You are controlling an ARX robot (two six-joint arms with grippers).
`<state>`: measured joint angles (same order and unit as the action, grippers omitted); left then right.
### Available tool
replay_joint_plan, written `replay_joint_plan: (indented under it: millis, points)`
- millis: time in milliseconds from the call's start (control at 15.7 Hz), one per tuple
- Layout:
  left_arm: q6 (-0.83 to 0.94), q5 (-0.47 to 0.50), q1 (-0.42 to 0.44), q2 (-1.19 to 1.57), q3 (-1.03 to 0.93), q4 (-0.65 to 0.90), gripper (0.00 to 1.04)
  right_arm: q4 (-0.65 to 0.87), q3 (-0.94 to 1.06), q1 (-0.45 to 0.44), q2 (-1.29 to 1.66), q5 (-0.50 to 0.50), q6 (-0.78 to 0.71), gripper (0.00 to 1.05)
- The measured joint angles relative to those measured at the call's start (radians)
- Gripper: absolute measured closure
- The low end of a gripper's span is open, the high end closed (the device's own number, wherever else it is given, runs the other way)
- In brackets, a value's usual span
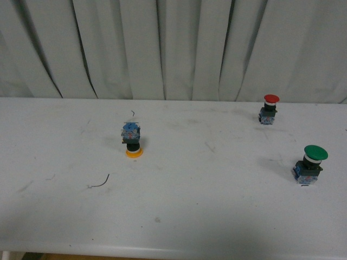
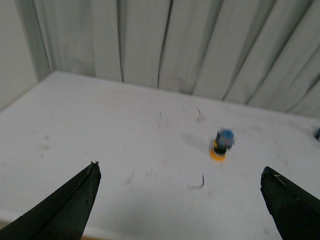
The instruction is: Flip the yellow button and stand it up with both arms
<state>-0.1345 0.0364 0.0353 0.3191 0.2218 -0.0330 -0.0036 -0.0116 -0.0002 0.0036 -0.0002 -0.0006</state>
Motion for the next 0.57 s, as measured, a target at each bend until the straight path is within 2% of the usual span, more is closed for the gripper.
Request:
replay_joint_plan:
  millis: [191, 319, 447, 574]
  points:
    - [-0.020, -0.044, 0.008, 0.321, 0.076, 0.270, 0.07, 0.000, 0.000, 0.000, 0.000, 0.000, 0.000, 0.06]
    - [-0.023, -0.021, -0.068, 0.741, 0.253, 0.486, 0.07, 0.000, 0.000, 0.000, 0.000, 0.000, 0.000, 0.06]
    - [-0.014, -0.013, -0.165, 1.051, 0.468, 0.455, 0.07, 0.000, 0.000, 0.000, 0.000, 0.000, 0.000, 0.06]
    - [0.004, 0.006, -0.214, 1.305, 0.658, 0.368, 0.07, 0.000, 0.000, 0.000, 0.000, 0.000, 0.000, 0.06]
